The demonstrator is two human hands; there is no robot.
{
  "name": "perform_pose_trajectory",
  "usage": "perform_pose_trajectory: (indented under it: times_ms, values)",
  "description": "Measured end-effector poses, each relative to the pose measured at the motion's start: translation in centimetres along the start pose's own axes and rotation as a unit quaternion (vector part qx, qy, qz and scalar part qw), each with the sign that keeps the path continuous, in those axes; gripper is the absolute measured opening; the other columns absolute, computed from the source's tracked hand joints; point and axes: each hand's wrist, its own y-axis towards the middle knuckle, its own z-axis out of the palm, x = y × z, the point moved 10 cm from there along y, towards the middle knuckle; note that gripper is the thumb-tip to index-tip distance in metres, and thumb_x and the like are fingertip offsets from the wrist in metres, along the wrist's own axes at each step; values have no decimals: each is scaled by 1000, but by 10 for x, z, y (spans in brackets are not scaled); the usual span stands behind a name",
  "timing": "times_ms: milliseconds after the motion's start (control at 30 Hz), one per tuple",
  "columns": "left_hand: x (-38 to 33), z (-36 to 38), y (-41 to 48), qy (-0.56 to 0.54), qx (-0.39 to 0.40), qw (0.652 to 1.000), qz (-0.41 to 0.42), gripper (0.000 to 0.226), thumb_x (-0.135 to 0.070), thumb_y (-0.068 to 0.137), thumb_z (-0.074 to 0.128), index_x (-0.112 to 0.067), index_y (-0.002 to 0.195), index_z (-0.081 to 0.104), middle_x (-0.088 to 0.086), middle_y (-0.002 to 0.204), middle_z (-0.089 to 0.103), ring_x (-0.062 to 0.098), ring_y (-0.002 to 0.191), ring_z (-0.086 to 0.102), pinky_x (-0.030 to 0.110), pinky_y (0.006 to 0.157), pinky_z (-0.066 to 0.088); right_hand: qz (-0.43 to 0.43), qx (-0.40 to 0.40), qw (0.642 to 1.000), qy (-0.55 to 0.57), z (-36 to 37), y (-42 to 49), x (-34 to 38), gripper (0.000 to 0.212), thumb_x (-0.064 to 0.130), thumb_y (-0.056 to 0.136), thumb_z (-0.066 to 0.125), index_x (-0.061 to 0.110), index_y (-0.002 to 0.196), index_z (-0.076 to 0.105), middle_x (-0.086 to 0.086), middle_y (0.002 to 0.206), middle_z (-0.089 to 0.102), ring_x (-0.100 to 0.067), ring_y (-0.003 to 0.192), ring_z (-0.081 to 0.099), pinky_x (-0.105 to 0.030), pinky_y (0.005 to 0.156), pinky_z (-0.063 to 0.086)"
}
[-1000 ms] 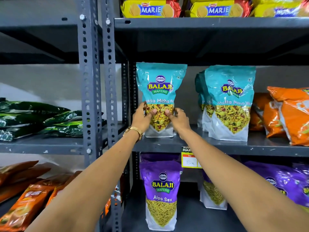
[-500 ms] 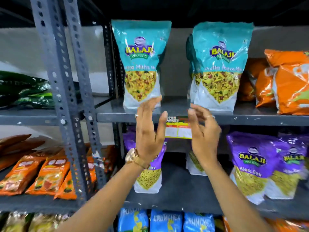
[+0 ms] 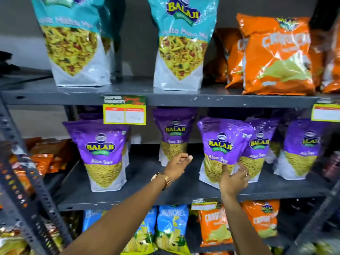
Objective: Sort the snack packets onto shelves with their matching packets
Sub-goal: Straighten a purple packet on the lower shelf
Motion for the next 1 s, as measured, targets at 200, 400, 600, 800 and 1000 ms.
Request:
perform_pose_trajectory:
  times_ms: [200,400,600,800,1000]
  values:
    - [33,83,44,47,73,994,-67,72,-30,93,59,-3,149,21,10,156,30,24,143,32,40,119,28,9,179,984,6,28,24,-48,74,54,72,64,5,126,55,-23,132,57,-37,123,53,-43,101,40]
    - [40,100,43,25,31,998,-48,86,-52,67,71,-5,135,45,15,136,57,23,121,55,36,105,44,-38,193,980,42,29,21,-51,61,14,84,68,5,139,43,-13,136,55,-13,119,45,-31,99,36]
    - [48,69,18,-36,-63,997,-18,77,-44,65,76,-10,129,50,1,116,63,13,106,60,17,86,48,-35,288,954,77,51,14,-56,47,12,84,68,9,128,53,5,116,61,-16,109,59,-22,88,52]
    - [64,9,-20,-52,-228,972,-25,74,-42,57,78,-8,119,56,11,116,67,19,103,63,31,88,49,-49,395,914,72,97,-19,-44,48,19,81,69,13,126,55,-11,121,66,-4,95,67,-28,78,55]
    - [71,-25,-31,-3,-281,958,-55,82,-55,50,76,-12,118,60,8,112,61,23,104,59,32,90,47,-43,408,910,60,130,-30,-41,43,1,82,67,2,123,55,-6,107,64,14,78,61,-5,62,49]
